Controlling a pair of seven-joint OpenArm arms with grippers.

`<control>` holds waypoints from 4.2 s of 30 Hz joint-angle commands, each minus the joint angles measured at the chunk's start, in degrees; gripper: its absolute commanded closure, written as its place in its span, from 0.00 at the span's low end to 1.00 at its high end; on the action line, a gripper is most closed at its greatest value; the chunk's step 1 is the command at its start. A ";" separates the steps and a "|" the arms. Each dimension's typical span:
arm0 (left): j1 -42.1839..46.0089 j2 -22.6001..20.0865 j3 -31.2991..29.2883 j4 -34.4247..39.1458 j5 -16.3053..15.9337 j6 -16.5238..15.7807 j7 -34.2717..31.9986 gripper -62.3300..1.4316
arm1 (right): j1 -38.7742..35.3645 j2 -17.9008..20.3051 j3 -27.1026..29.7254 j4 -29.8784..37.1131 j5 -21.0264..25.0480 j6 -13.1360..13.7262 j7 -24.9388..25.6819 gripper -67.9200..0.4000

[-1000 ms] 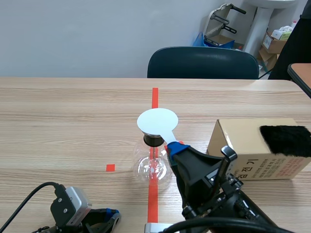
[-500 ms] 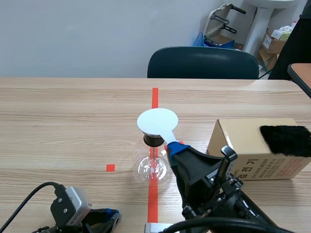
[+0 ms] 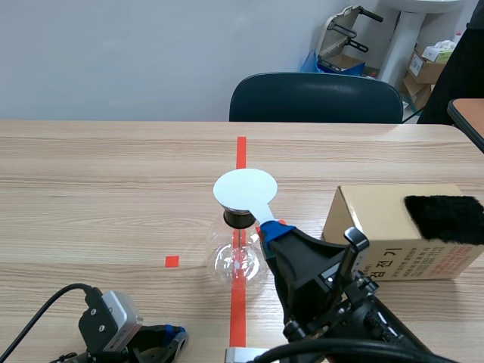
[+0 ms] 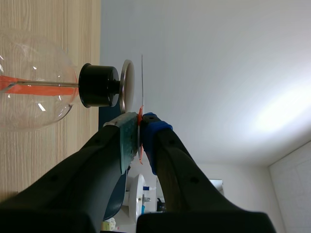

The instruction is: Do the electroscope experiment

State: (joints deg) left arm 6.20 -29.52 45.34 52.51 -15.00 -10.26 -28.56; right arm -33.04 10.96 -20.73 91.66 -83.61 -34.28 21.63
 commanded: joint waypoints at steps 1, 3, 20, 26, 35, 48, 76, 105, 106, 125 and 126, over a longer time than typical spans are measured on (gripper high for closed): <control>2.84 0.28 1.46 -0.76 1.14 -0.98 3.13 0.92 | 0.70 0.15 0.20 0.52 -0.09 -0.61 -0.04 0.97; 2.84 0.28 1.46 -0.76 1.14 -0.98 3.13 0.92 | 0.70 0.15 0.20 0.52 -0.09 -0.61 -0.04 0.97; 2.84 0.28 1.46 -0.76 1.14 -0.98 3.13 0.92 | 0.70 0.15 0.20 0.52 -0.09 -0.61 -0.04 0.97; 2.84 0.28 1.46 -0.76 1.14 -0.98 3.13 0.92 | 0.70 0.15 0.20 0.52 -0.09 -0.61 -0.04 0.97; 2.84 0.28 1.46 -0.76 1.14 -0.98 3.13 0.92 | 0.70 0.15 0.20 0.52 -0.09 -0.61 -3.56 0.97; 2.82 0.31 1.46 -0.74 1.11 -0.98 2.71 0.92 | 0.68 0.15 0.20 0.52 -0.09 -0.61 -22.56 0.97; -0.42 2.19 1.46 8.68 0.70 -0.98 2.89 0.92 | 0.70 0.13 0.15 0.52 -0.09 -0.63 -7.19 0.97; -2.75 2.16 -4.52 9.55 0.70 3.74 6.19 0.92 | 0.68 0.15 0.15 0.52 -0.09 -0.61 -5.88 0.97; -2.75 2.16 -4.70 9.55 0.70 3.74 6.19 0.92 | 0.68 0.15 0.15 0.52 -0.09 -0.61 -7.52 0.97; -2.73 2.14 -6.91 9.55 0.70 3.74 7.65 0.92 | 0.68 0.15 0.15 0.52 -0.09 -0.61 -34.67 0.97; -2.73 2.14 -6.91 9.55 0.70 3.74 7.65 0.92 | 0.68 0.15 0.15 0.52 -0.09 -0.61 -34.69 0.97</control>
State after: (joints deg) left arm 3.92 -27.64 38.59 61.14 -14.31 -6.20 -19.97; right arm -33.04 10.96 -20.73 91.66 -83.61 -34.28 -12.95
